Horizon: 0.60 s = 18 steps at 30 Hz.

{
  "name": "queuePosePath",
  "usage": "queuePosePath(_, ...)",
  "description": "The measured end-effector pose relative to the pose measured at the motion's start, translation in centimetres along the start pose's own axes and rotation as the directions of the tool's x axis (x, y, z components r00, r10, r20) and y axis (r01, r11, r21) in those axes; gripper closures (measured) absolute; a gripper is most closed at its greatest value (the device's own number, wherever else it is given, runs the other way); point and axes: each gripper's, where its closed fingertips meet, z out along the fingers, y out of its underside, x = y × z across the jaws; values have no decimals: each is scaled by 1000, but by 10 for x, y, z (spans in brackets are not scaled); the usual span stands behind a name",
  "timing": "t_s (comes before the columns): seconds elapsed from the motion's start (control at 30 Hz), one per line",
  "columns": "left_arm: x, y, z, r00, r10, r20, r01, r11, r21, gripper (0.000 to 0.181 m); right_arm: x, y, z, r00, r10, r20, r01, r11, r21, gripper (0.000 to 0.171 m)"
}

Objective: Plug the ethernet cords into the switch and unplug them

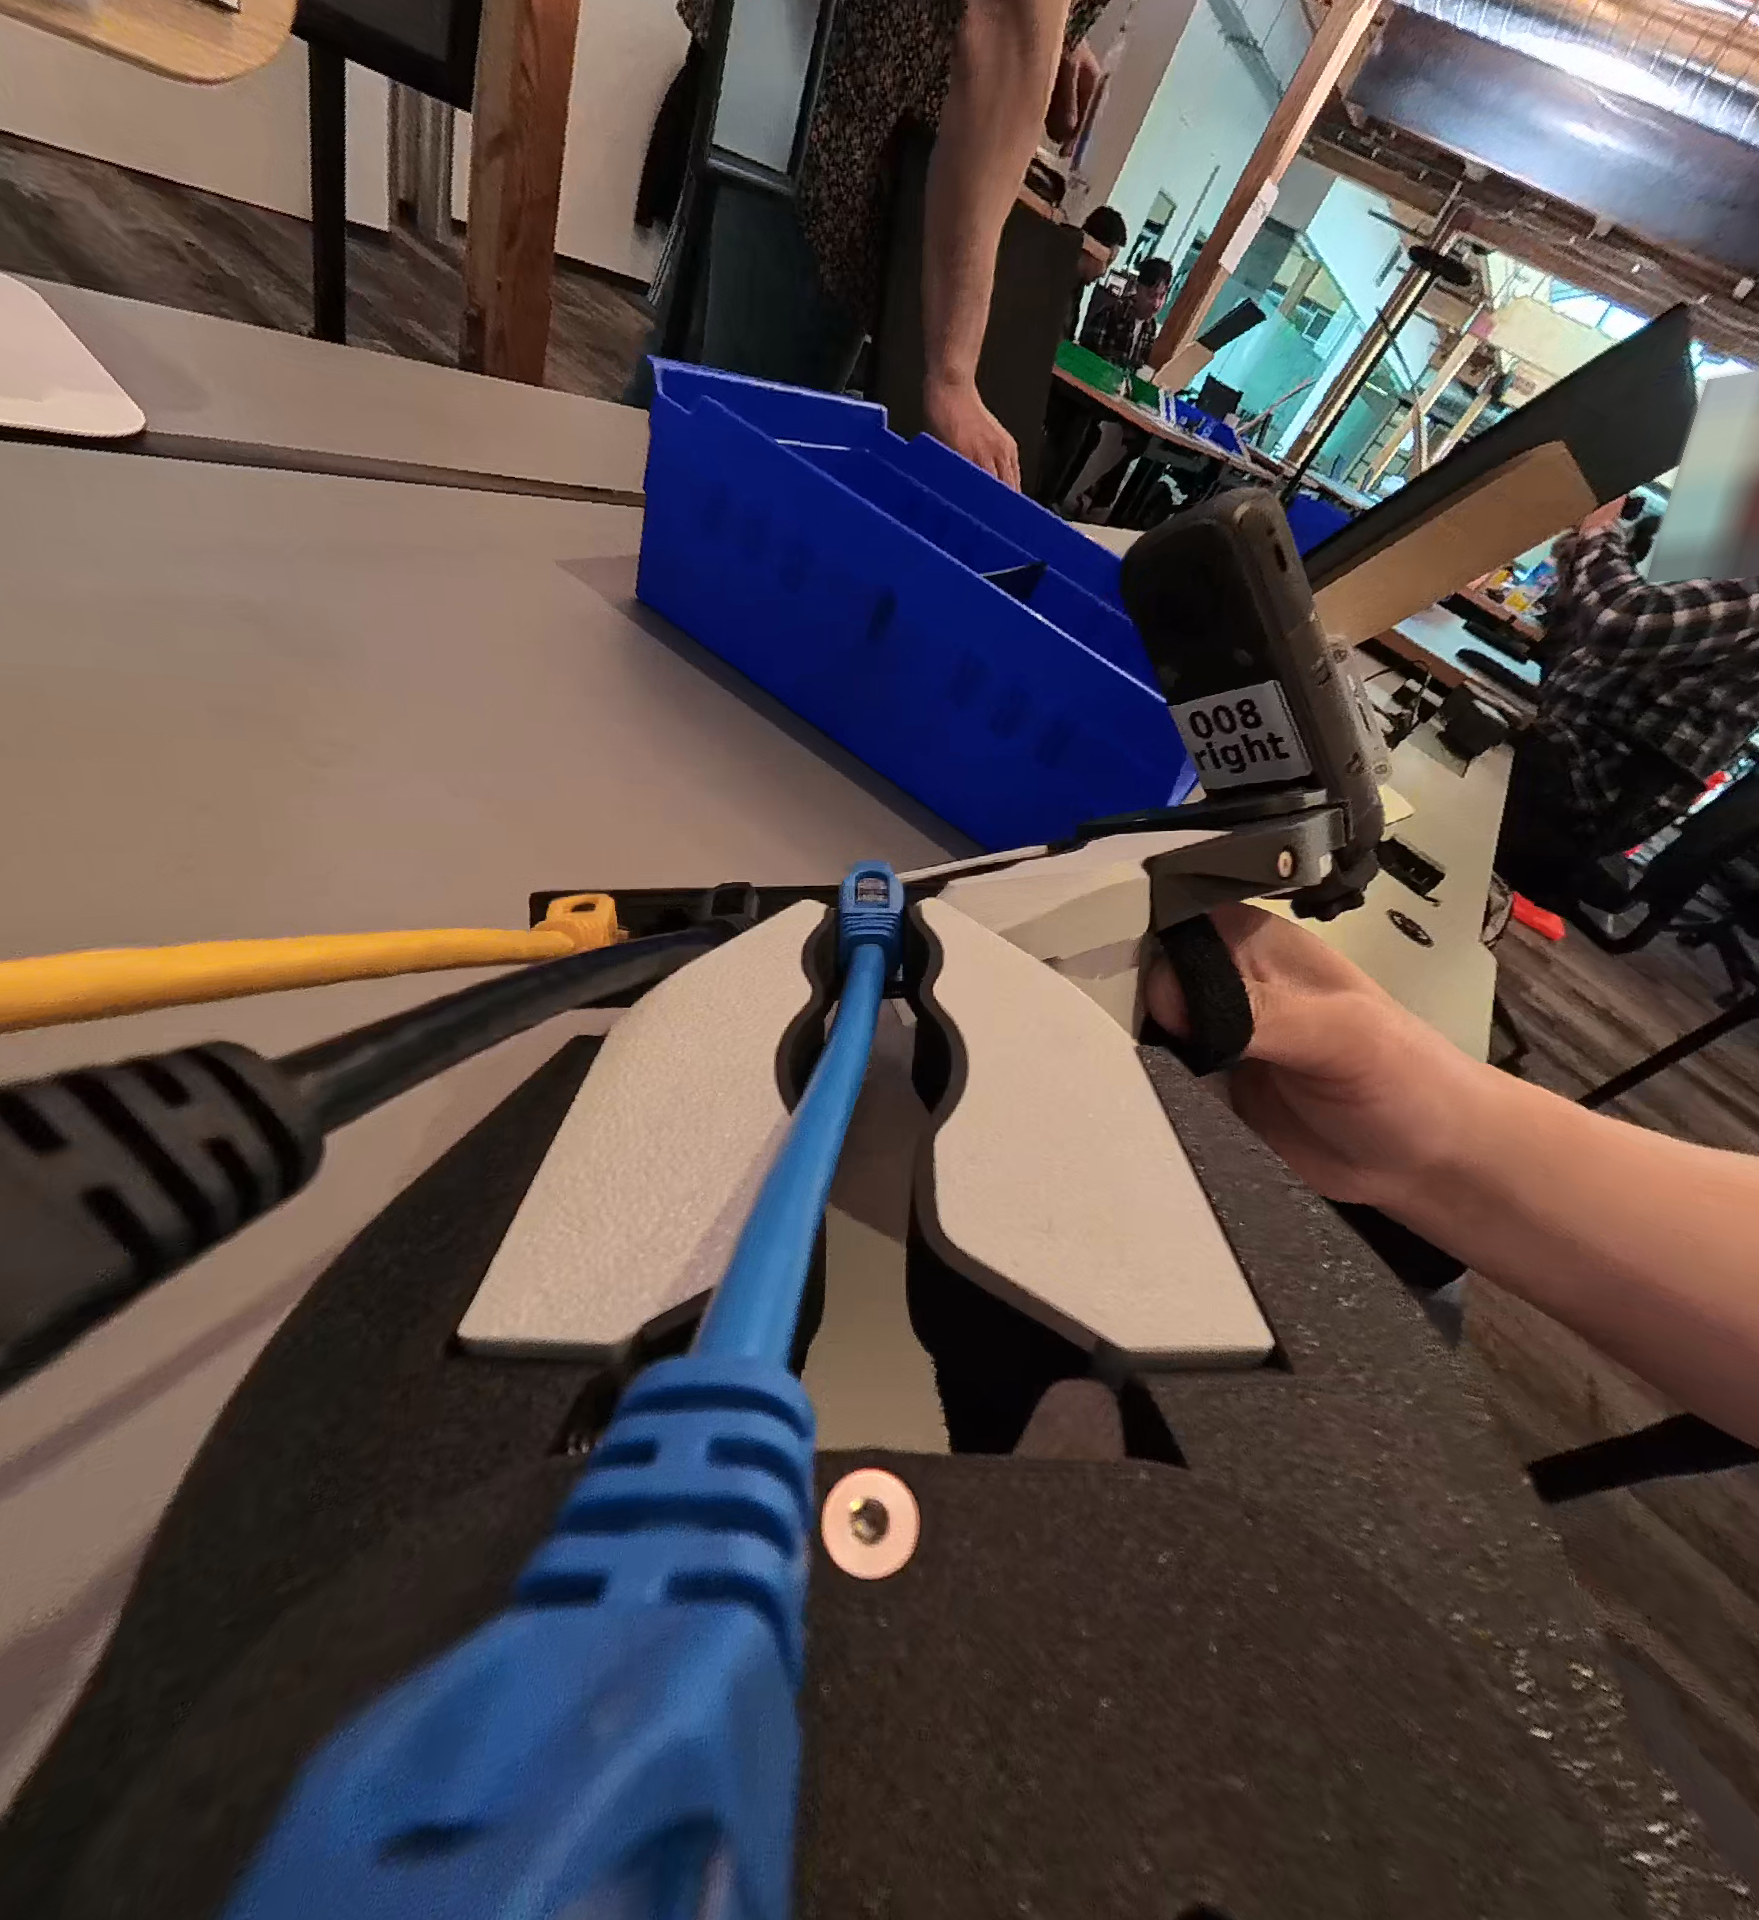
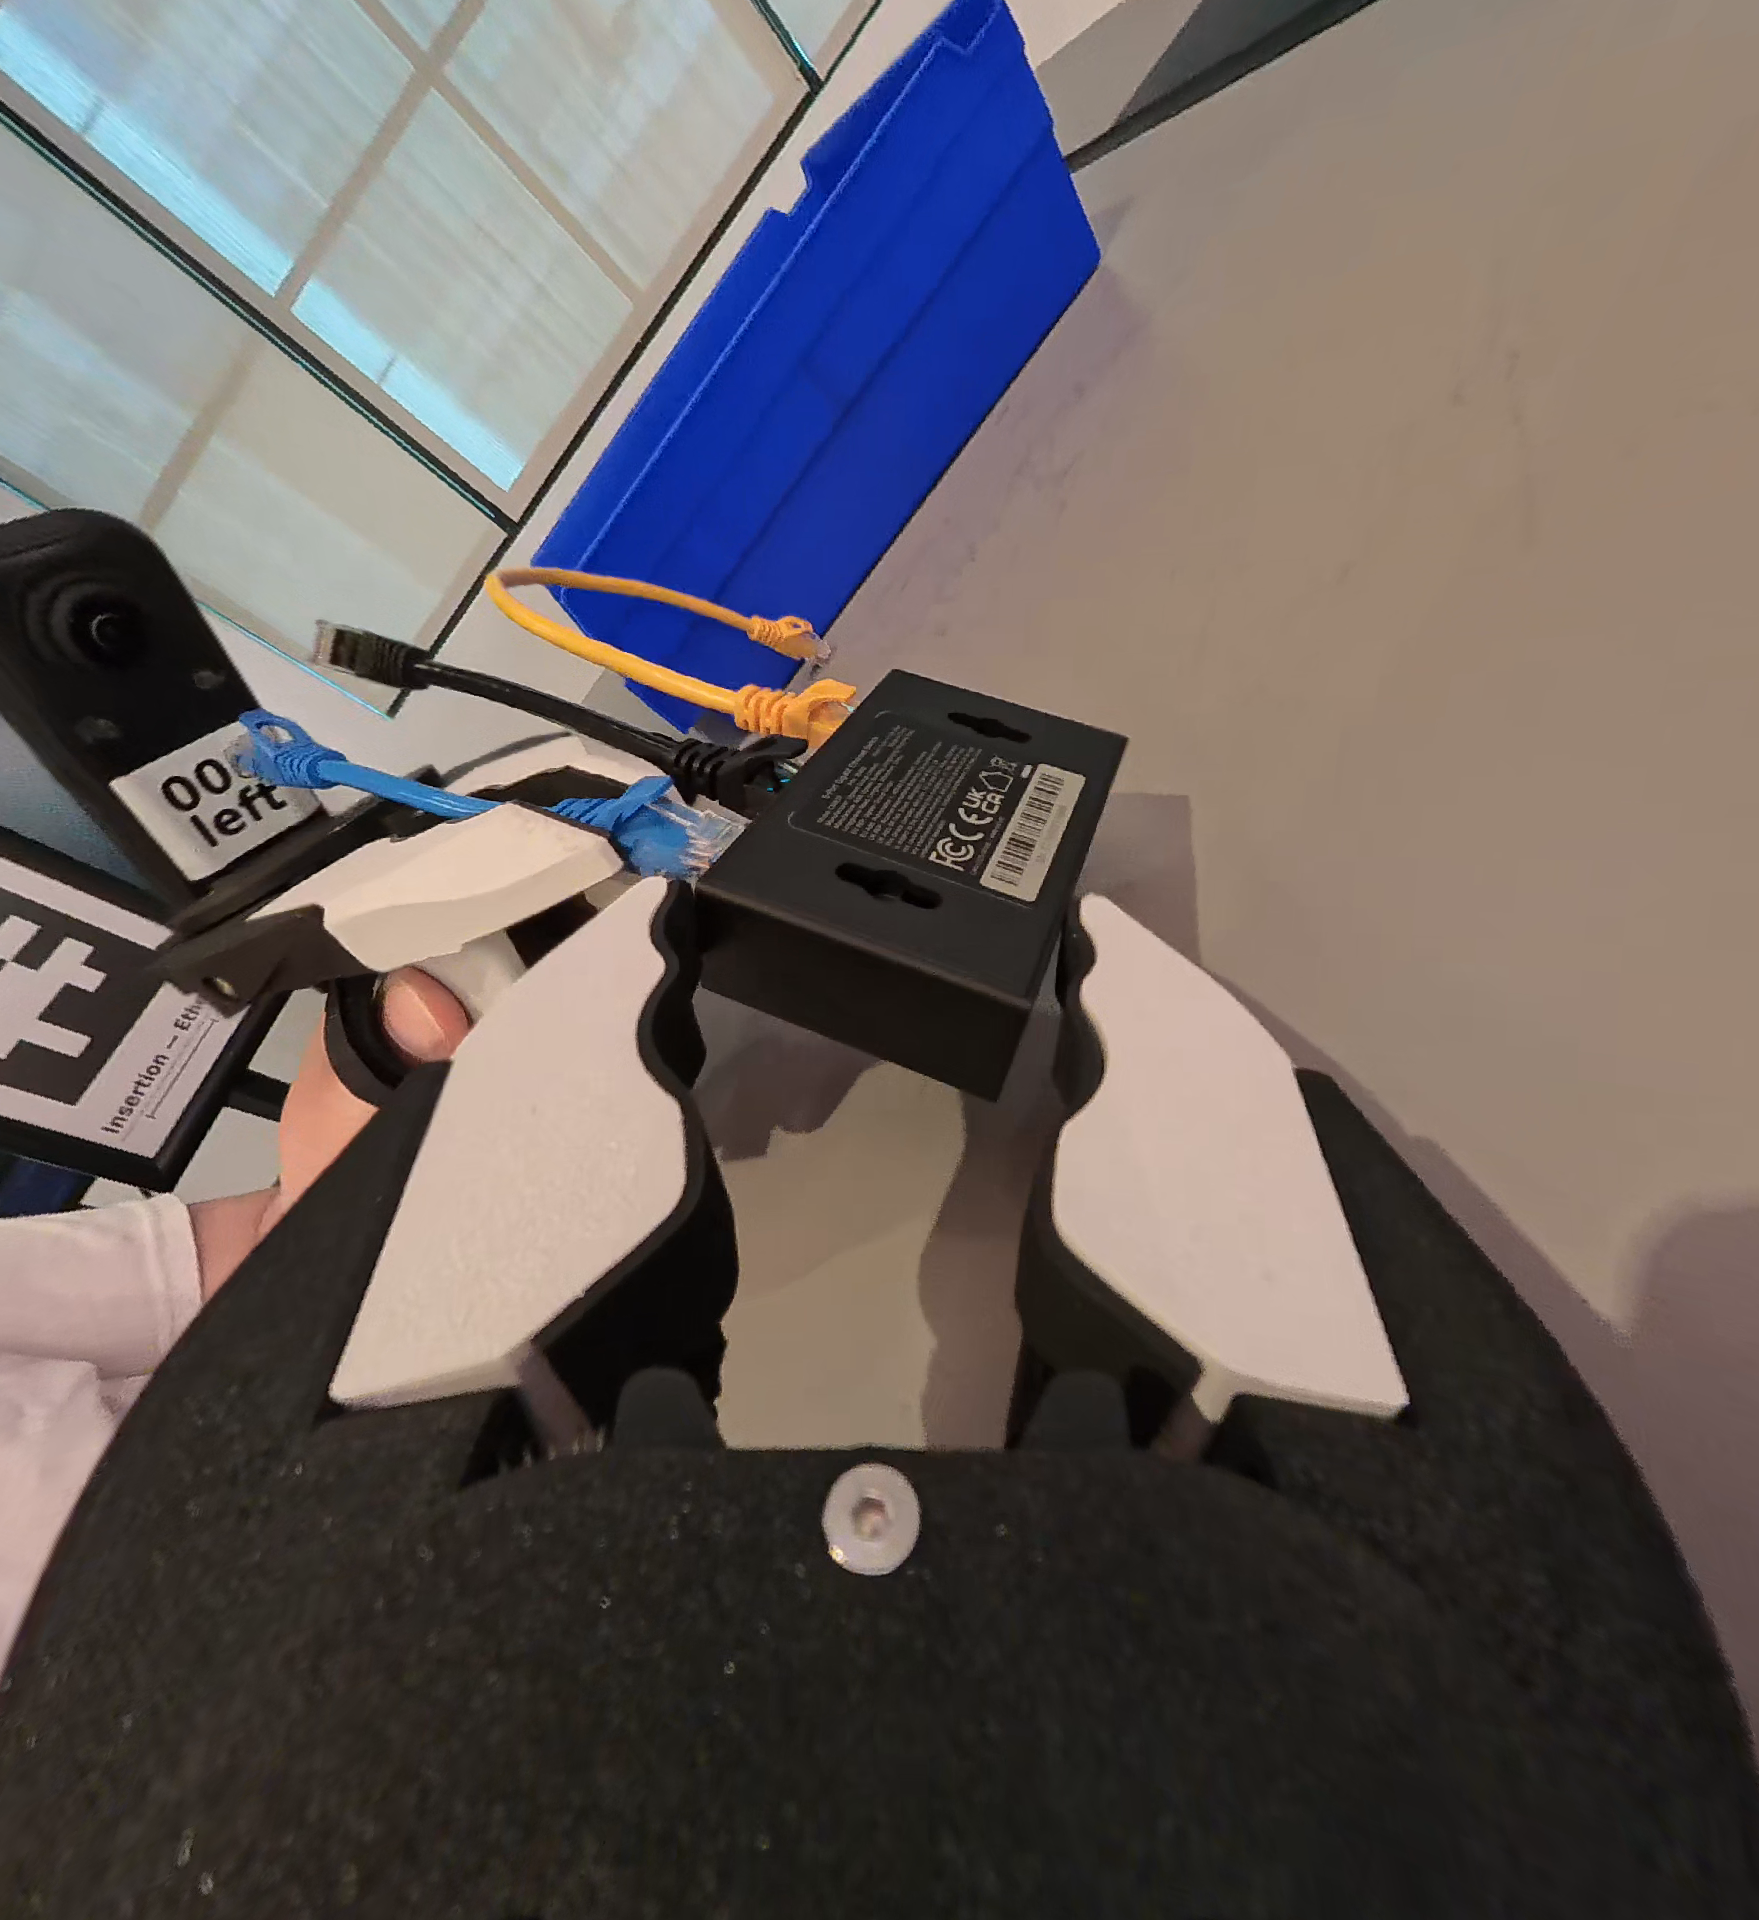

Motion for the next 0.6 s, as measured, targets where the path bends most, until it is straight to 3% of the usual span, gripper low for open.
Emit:
queuePosePath(0.17, 7, -4, -5, 999, -23, -33, 23, 1000, -2, 170, -9, 2, 0, 990, 85, 109, -87, 996, 13, 107)
queuePosePath(0.6, 29, -24, -22, 995, 15, -104, -8, 998, 63, 171, -38, -18, -11, 974, -205, 93, 191, 972, 133, 107)
